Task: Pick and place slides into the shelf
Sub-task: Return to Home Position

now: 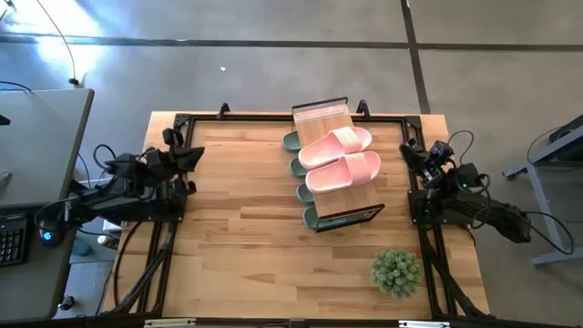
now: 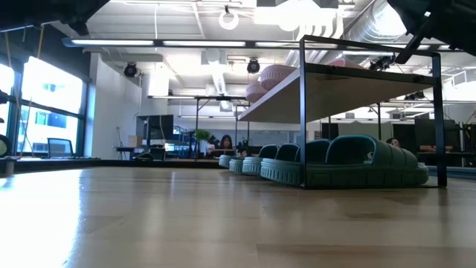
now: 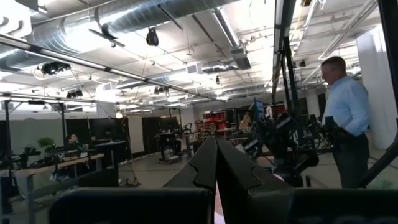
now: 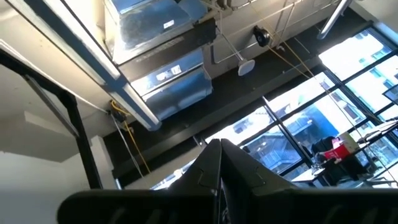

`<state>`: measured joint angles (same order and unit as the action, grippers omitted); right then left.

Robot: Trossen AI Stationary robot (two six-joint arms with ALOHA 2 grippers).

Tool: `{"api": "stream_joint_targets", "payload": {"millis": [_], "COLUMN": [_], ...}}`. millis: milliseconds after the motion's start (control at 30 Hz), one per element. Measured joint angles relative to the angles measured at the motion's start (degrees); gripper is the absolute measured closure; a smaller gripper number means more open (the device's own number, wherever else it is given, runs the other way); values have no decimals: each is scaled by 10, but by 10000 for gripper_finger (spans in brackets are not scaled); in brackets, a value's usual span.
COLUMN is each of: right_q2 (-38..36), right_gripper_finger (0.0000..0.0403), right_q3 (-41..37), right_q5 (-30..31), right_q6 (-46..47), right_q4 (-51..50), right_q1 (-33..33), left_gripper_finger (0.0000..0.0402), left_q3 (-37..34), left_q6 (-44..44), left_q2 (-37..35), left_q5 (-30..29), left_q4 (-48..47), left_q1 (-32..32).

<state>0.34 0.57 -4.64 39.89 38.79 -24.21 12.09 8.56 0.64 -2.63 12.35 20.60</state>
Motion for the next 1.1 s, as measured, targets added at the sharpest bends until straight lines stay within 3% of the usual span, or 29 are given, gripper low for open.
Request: {"api": "stream_joint_targets", "payload": {"millis": [300, 833, 1100], "right_q2": [0, 0, 0], "right_gripper_finger": [403, 403, 403], "right_q3": [0, 0, 0], "right_q5": [-12, -53, -59], "right_q6": [0, -16, -68], "right_q4": [-29, -244, -305], "right_q1": [0, 0, 0], "left_gripper_finger": [402, 402, 401], "left_q3": [-22, -100, -104], "left_q6": [1, 66, 105], "left_q2": [-3, -3, -3], "left_q5": [5, 13, 32], "left_q4": [-5, -9, -102], "left_q1": [0, 0, 0]}}
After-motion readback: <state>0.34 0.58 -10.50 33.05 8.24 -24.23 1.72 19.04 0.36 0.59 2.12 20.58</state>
